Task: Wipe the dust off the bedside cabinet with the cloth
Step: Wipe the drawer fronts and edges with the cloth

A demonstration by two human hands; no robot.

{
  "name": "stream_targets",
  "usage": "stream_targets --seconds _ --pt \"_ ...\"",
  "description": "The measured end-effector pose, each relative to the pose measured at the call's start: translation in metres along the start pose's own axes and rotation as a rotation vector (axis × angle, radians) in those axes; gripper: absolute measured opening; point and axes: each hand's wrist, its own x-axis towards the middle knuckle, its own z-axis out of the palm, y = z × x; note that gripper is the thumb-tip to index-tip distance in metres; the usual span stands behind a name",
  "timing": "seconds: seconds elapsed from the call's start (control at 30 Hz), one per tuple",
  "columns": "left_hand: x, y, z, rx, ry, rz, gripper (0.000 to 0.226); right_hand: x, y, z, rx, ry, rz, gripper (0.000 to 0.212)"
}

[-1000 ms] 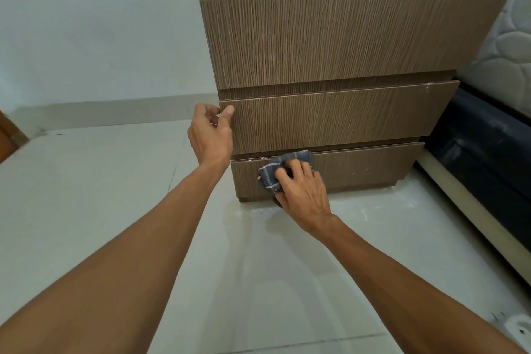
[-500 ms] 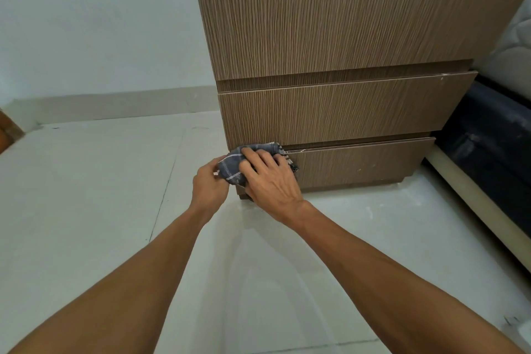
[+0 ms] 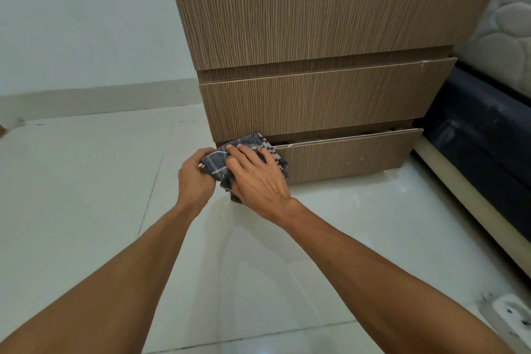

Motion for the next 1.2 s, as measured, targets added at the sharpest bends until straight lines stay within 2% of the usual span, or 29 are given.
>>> stream_targets --seconds 0.13,0.2,0.27,0.37,0.53,0.7,0.83,0.9,0.97,1.03,1.13,1.2 --pt "0.003 -0.002 -0.003 0.054 -0.009 -0.039 0.043 -0.002 0.006 0.002 -0.046 -0.08 0.03 0.057" --pt "0.007 -0.001 -0.003 0.083 -0.004 -0.047 0.033 -0.007 0.017 -0.001 -0.084 -0.094 0.073 0.063" --pt "0.009 -0.002 -0.003 0.105 0.001 -0.054 0.024 -0.016 0.035 -0.007 -0.131 -0.09 0.138 0.063" --pt "0.011 -0.005 -0.005 0.105 -0.017 -0.047 0.022 -0.036 0.074 -0.019 -0.221 -0.103 0.23 0.064" --pt "0.012 -0.011 -0.002 0.069 -0.007 -0.066 0.021 -0.071 0.143 -0.048 -0.348 -0.244 0.408 0.069" --pt "0.012 -0.011 -0.001 0.04 -0.003 -0.057 0.021 -0.096 0.193 -0.073 -0.282 -0.301 0.624 0.071" --pt "0.01 -0.007 -0.001 0.038 0.0 -0.059 0.021 -0.11 0.227 -0.087 -0.242 -0.271 0.747 0.074" --pt "0.009 -0.005 0.0 0.046 0.006 -0.065 0.022 -0.114 0.235 -0.093 -0.128 -0.166 0.869 0.066" --pt "0.008 -0.004 0.001 0.046 0.011 -0.071 0.022 -0.116 0.233 -0.1 0.076 0.089 1.12 0.046" --pt "0.007 -0.002 0.002 0.05 0.024 -0.079 0.022 -0.116 0.223 -0.105 0.251 0.323 1.402 0.035" --pt "0.005 0.002 0.003 0.078 0.042 -0.089 0.023 -0.1 0.212 -0.094 0.705 0.583 1.627 0.034" --pt "0.003 0.005 0.004 0.078 0.047 -0.097 0.025 -0.08 0.205 -0.078 0.953 0.647 1.697 0.038"
